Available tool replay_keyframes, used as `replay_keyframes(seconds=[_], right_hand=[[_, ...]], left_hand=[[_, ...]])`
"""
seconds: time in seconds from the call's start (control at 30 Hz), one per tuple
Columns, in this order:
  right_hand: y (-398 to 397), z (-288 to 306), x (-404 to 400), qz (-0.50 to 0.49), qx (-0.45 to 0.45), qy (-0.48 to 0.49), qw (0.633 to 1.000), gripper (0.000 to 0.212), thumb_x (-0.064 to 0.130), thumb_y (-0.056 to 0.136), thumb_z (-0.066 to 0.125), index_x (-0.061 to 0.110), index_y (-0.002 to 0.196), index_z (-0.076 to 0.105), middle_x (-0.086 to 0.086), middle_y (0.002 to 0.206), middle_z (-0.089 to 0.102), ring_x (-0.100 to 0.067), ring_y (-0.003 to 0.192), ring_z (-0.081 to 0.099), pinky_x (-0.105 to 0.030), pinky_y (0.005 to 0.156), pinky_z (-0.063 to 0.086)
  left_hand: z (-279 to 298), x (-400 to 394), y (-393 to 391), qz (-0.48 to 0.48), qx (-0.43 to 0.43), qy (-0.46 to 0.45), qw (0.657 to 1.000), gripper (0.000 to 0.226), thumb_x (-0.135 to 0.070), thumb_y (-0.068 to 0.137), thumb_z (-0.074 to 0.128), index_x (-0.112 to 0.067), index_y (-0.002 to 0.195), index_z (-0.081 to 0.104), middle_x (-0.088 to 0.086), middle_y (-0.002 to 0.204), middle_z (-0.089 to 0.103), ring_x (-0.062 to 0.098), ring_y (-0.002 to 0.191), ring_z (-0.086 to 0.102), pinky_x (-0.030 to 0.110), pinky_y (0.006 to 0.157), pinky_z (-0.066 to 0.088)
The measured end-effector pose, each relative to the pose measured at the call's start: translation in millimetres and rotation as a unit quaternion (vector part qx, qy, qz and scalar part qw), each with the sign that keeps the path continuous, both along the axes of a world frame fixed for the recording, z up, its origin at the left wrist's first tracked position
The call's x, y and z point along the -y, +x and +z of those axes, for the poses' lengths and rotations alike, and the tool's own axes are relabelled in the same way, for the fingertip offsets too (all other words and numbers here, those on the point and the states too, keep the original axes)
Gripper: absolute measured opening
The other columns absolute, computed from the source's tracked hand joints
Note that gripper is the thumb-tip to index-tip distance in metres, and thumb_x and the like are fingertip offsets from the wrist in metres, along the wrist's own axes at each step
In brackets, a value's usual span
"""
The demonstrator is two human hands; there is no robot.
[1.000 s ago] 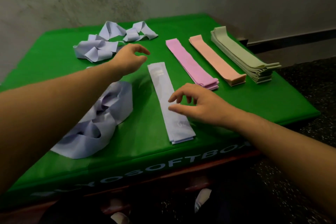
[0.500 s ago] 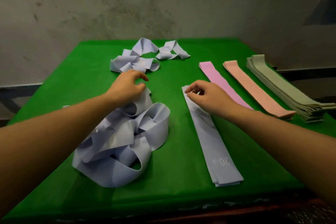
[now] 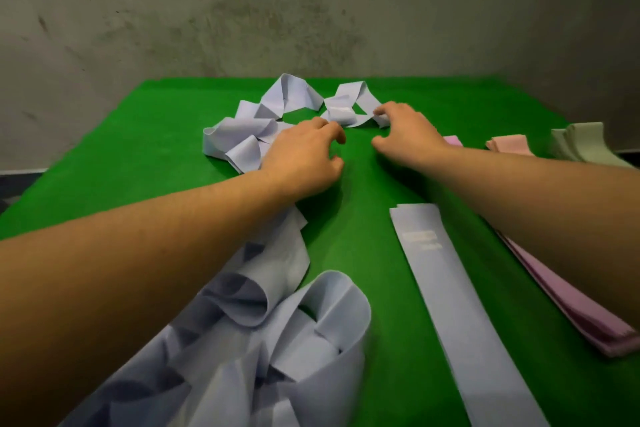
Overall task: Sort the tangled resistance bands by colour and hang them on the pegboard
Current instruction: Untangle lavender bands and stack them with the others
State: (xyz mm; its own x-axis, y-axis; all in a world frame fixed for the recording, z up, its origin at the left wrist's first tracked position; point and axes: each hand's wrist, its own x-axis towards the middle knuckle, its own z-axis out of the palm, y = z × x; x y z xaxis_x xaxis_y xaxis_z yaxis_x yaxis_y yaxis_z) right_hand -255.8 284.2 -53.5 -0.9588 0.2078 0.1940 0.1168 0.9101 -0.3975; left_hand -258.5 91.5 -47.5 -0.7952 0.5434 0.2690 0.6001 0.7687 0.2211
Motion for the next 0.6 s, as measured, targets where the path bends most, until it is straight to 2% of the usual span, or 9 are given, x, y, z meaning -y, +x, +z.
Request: replay_keyframes(seconds=[0.1, 0.17, 0.23, 0.3, 0.37, 0.47, 0.53, 0.6], right_hand=[[-25, -7, -7, -0.030, 0.043, 0.009, 0.999, 0.059, 0.025, 0.090, 0.055, 0.019, 0.147, 0.041, -0.010, 0.146, 0.050, -0.033, 0.130, 0.048, -0.040, 0.106, 0.043], [-33, -7, -10, -0.040, 0.065, 0.027, 0.997, 0.043, 0.024, 0.092, 0.054, 0.020, 0.135, 0.055, -0.009, 0.134, 0.060, -0.031, 0.118, 0.057, -0.033, 0.092, 0.047], [-33, -4, -10, -0.036, 0.056, 0.030, 0.997, 0.027, 0.022, 0.093, 0.055, 0.021, 0.117, 0.068, -0.006, 0.117, 0.068, -0.027, 0.102, 0.062, -0.029, 0.077, 0.045], [-24, -1, -7, -0.016, 0.041, 0.021, 0.999, 0.020, 0.027, 0.095, 0.057, 0.021, 0.107, 0.071, -0.004, 0.104, 0.070, -0.023, 0.091, 0.062, -0.029, 0.071, 0.044], [-8, 2, 1, 0.018, 0.032, -0.010, 0.999, 0.019, 0.032, 0.095, 0.059, 0.021, 0.104, 0.071, -0.002, 0.099, 0.069, -0.021, 0.088, 0.062, -0.030, 0.072, 0.048], [23, 9, 11, 0.070, 0.015, -0.045, 0.996, 0.014, 0.033, 0.093, 0.060, 0.025, 0.099, 0.071, 0.001, 0.099, 0.070, -0.019, 0.089, 0.063, -0.035, 0.080, 0.054], [45, 15, 18, 0.091, -0.007, -0.068, 0.994, 0.012, 0.032, 0.093, 0.059, 0.026, 0.097, 0.069, 0.002, 0.098, 0.071, -0.019, 0.089, 0.064, -0.037, 0.081, 0.054], [66, 24, 24, 0.115, -0.038, -0.105, 0.987, 0.007, 0.029, 0.093, 0.060, 0.027, 0.094, 0.066, 0.002, 0.095, 0.071, -0.019, 0.088, 0.065, -0.039, 0.081, 0.054]], left_hand=[[-7, 1, -7, 0.012, 0.013, -0.014, 1.000, 0.042, -0.032, 0.091, 0.054, -0.029, 0.133, 0.051, -0.002, 0.143, 0.047, 0.020, 0.125, 0.049, 0.042, 0.102, 0.043], [-10, 3, -8, 0.016, -0.005, -0.024, 1.000, 0.044, -0.034, 0.091, 0.054, -0.028, 0.134, 0.050, -0.003, 0.147, 0.042, 0.020, 0.127, 0.047, 0.044, 0.102, 0.042], [-12, 4, -9, 0.022, -0.033, -0.041, 0.998, 0.047, -0.036, 0.091, 0.055, -0.029, 0.136, 0.049, -0.003, 0.151, 0.037, 0.021, 0.133, 0.041, 0.046, 0.106, 0.036], [-12, 5, -8, 0.038, -0.026, -0.046, 0.998, 0.047, -0.038, 0.091, 0.055, -0.031, 0.136, 0.048, -0.003, 0.153, 0.035, 0.022, 0.139, 0.034, 0.047, 0.110, 0.029], [-6, 7, -4, 0.050, 0.025, -0.013, 0.998, 0.046, -0.036, 0.091, 0.055, -0.030, 0.136, 0.047, -0.001, 0.149, 0.039, 0.025, 0.133, 0.042, 0.046, 0.107, 0.037], [7, 9, 8, 0.050, 0.110, 0.077, 0.990, 0.048, -0.026, 0.092, 0.059, -0.026, 0.137, 0.043, 0.004, 0.140, 0.047, 0.021, 0.111, 0.057, 0.040, 0.094, 0.050], [14, 12, 17, 0.048, 0.136, 0.117, 0.983, 0.055, -0.021, 0.091, 0.063, -0.025, 0.140, 0.040, 0.003, 0.138, 0.049, 0.015, 0.101, 0.058, 0.030, 0.083, 0.051], [19, 13, 30, 0.038, 0.148, 0.126, 0.980, 0.060, -0.020, 0.089, 0.066, -0.024, 0.142, 0.039, 0.004, 0.142, 0.047, 0.014, 0.105, 0.056, 0.026, 0.083, 0.049]])
